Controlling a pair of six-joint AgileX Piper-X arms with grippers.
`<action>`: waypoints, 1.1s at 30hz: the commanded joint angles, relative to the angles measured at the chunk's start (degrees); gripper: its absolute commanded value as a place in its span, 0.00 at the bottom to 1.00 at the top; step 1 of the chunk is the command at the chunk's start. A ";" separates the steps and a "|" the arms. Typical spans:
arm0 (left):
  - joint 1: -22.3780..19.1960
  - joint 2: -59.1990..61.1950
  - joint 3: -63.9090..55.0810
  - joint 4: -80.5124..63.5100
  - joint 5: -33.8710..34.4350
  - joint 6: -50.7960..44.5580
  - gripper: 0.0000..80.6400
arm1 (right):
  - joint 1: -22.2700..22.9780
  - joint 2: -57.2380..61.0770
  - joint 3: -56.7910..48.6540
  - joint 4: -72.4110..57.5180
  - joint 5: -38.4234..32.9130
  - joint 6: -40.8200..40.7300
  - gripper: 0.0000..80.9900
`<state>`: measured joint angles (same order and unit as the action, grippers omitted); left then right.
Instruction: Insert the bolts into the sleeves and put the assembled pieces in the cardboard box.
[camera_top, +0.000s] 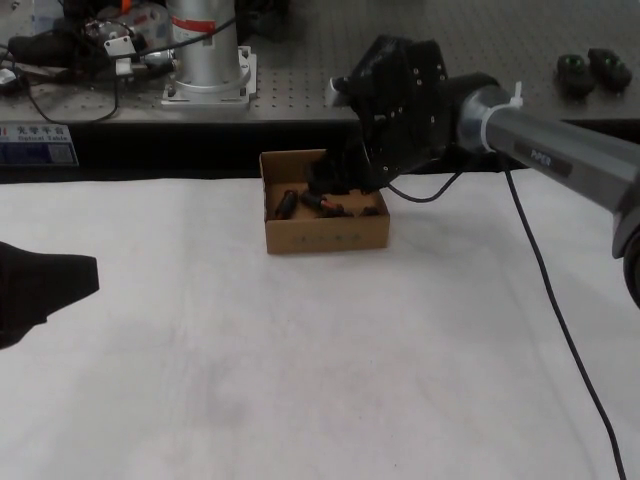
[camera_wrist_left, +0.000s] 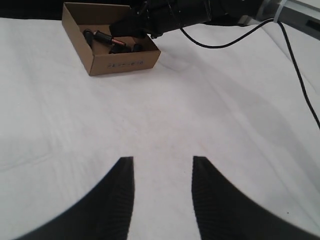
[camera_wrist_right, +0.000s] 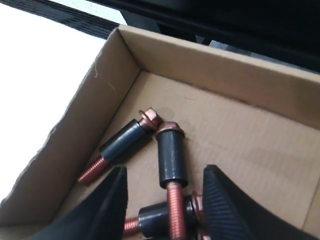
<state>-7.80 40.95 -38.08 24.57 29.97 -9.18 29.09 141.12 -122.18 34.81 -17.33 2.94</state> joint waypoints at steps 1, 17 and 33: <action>0.12 -0.43 -0.24 -0.18 -0.22 0.66 0.35 | -0.28 -2.84 -0.95 1.95 -0.79 -0.19 0.44; 0.12 -0.43 -0.24 3.13 2.52 0.66 0.35 | 0.62 -24.74 -0.81 41.81 11.77 -11.60 0.44; 0.12 -0.43 7.67 12.66 -1.16 3.27 0.35 | 3.24 -53.89 15.25 46.61 12.95 -10.23 0.44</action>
<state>-7.80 40.95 -35.91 36.30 29.30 -7.30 31.42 93.97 -114.31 81.02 -4.50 -7.74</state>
